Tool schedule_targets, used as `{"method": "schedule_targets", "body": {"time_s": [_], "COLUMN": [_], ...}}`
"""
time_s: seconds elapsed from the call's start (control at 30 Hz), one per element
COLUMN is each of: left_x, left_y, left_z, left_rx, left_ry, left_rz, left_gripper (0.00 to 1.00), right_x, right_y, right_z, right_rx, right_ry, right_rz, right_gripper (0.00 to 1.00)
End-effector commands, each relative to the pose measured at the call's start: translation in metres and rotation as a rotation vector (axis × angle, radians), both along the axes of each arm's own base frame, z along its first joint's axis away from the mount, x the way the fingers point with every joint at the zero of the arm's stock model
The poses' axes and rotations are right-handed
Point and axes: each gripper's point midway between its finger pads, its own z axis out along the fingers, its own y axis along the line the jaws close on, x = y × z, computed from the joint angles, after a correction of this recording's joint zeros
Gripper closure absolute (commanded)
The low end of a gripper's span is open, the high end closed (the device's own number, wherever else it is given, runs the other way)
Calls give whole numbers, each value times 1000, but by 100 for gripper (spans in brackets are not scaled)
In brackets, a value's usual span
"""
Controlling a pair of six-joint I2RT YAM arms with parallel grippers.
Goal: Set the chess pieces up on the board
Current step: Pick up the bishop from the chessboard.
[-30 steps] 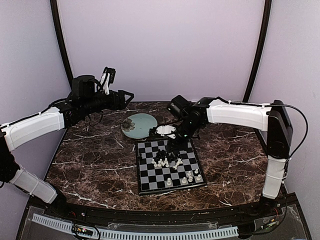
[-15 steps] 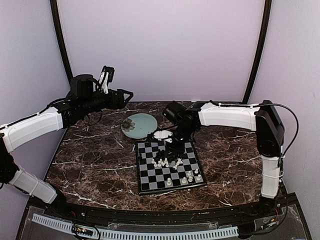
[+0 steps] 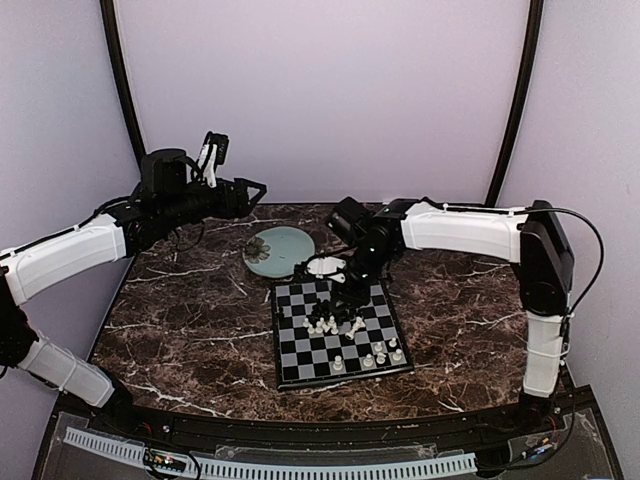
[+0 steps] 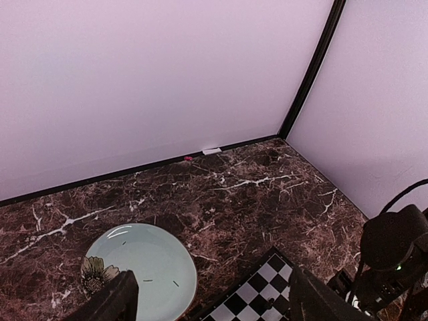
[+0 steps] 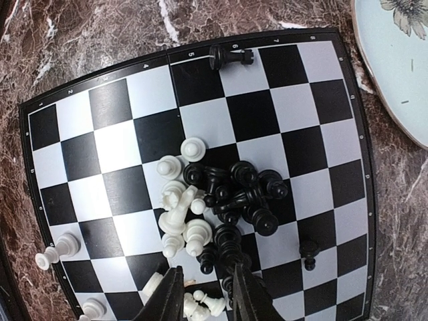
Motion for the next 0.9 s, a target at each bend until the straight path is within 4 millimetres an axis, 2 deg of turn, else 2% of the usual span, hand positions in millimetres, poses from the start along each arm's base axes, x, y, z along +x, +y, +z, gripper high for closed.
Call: {"method": "schedule_targets", "body": {"time_s": [0.0, 0.17, 0.37, 0.87], "left_x": [-7, -7, -7, -8], "left_y": [3, 3, 4, 4], "left_z": [16, 16, 17, 18], "left_rx": [-16, -16, -15, -17], "left_ry": [-33, -33, -36, -38], "left_rz": [-4, -5, -2, -3], "left_gripper": [20, 20, 20, 20], "right_x": [-8, -18, -19, -13], "right_y": [-2, -1, 1, 3], "right_z": [21, 4, -9, -27], "right_rx": [26, -5, -40, -74], "right_ry": [-39, -8, -3, -5], "right_rz": [18, 47, 58, 49], "right_gripper": [73, 76, 80, 75]}}
